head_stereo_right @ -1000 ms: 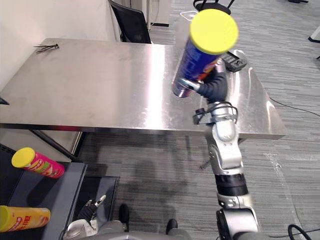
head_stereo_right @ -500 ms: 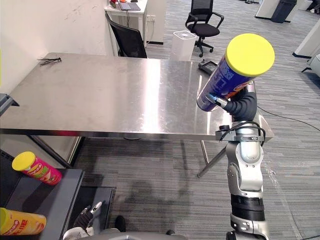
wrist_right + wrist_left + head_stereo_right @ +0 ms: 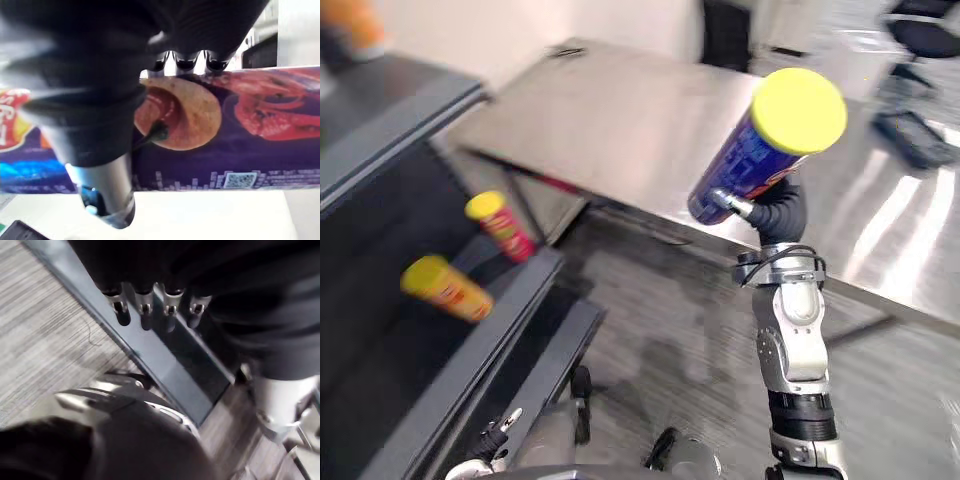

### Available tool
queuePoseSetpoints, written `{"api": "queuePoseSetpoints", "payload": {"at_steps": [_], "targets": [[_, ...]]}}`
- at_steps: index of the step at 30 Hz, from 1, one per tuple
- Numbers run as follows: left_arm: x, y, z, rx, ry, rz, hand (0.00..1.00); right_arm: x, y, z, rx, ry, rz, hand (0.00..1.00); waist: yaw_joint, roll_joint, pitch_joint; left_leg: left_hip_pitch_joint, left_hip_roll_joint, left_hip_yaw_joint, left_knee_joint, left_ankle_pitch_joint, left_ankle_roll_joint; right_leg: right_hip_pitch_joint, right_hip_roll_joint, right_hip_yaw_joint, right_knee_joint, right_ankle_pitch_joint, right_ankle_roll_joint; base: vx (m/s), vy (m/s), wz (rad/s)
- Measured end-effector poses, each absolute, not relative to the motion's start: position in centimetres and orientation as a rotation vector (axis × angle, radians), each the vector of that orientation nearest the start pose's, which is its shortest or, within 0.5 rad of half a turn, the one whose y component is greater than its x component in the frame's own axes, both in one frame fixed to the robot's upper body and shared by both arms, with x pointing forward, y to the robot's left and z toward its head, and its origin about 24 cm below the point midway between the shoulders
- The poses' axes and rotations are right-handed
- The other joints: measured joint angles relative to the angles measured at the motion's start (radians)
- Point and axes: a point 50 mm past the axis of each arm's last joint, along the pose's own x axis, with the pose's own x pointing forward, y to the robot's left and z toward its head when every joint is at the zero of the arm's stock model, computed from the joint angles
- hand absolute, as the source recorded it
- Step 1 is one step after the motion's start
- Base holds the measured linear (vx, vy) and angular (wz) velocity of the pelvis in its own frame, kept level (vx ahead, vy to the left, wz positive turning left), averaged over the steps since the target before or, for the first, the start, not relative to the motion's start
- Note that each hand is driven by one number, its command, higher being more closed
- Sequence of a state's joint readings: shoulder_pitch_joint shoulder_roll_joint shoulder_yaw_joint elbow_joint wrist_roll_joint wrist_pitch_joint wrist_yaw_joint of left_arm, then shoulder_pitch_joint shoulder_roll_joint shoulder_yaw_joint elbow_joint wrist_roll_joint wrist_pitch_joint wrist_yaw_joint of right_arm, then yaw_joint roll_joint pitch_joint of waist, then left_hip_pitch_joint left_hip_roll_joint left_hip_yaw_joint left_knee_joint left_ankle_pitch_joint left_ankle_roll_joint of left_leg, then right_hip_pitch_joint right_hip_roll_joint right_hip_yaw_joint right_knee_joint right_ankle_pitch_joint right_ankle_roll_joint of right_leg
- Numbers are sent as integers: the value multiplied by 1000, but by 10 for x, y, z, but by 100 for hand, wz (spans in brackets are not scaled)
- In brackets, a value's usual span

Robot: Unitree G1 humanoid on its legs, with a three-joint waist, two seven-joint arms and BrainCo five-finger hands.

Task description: Put the gum and the chips on the shelf.

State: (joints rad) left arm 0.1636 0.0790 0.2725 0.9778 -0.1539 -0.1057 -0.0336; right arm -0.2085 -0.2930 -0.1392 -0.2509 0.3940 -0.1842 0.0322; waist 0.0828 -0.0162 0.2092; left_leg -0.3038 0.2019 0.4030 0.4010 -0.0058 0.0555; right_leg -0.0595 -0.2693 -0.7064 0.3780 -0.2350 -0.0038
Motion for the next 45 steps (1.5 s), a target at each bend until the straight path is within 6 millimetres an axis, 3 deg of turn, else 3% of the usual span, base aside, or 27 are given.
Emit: {"api": "queuePoseSetpoints", "payload": {"at_steps": [1,3,5,7,12,14,18,23,32,40,45], "targets": [[74,223,-155,-187,991,402,0,262,-206,185,87,-671,36,100,0,6,-1,19,28,45,68,-23,-1,14,-9,-36,1,-1,-1,-100,-133,177],[57,223,-159,-195,1041,419,0,261,-212,186,87,-682,5,100,-2,33,-15,126,121,152,202,-135,-18,43,-30,-161,8,-3,-4,-98,-35,159],[51,222,-160,-214,1060,437,0,260,-216,186,103,-687,-35,100,-4,40,-19,193,148,197,207,-164,-39,50,-57,-246,17,-1,-1,-137,79,151],[51,221,-160,-234,1058,451,0,259,-221,185,124,-691,-70,100,-12,52,-27,200,131,232,130,-182,-61,63,-87,-345,24,7,10,-135,149,159],[53,231,-158,-208,1047,480,0,255,-225,186,108,-706,-118,100,-25,31,-58,166,61,346,-69,-179,-59,124,-79,-573,-53,89,45,-66,141,132],[56,234,-157,-174,1048,481,0,255,-225,185,123,-705,-139,100,-23,10,-60,152,21,320,-119,-153,-33,120,-93,-584,-46,111,36,-30,105,84],[52,237,-157,-175,1052,512,0,256,-223,180,130,-691,-176,100,0,-12,-58,189,-13,326,-126,-149,-22,139,-140,-555,-4,125,38,2,86,9],[50,241,-157,-190,1046,545,0,257,-220,180,116,-691,-169,100,6,-41,-64,212,-47,340,-206,-139,-14,116,-127,-497,-52,145,44,-42,77,-15],[51,243,-156,-197,1037,547,0,255,-220,176,99,-675,-165,100,5,-44,-65,257,-87,369,-347,-70,-25,106,-81,-461,-138,186,52,-23,58,-9],[52,242,-156,-180,1040,524,0,257,-212,173,125,-665,-135,100,8,-47,-67,267,-84,377,-382,-33,-20,102,-59,-449,-152,209,48,51,23,-1],[54,241,-155,-175,1033,517,0,258,-197,164,125,-620,-65,100,10,-45,-68,272,-70,321,-388,-34,-18,130,-47,-434,-147,296,43,48,57,25]]}}
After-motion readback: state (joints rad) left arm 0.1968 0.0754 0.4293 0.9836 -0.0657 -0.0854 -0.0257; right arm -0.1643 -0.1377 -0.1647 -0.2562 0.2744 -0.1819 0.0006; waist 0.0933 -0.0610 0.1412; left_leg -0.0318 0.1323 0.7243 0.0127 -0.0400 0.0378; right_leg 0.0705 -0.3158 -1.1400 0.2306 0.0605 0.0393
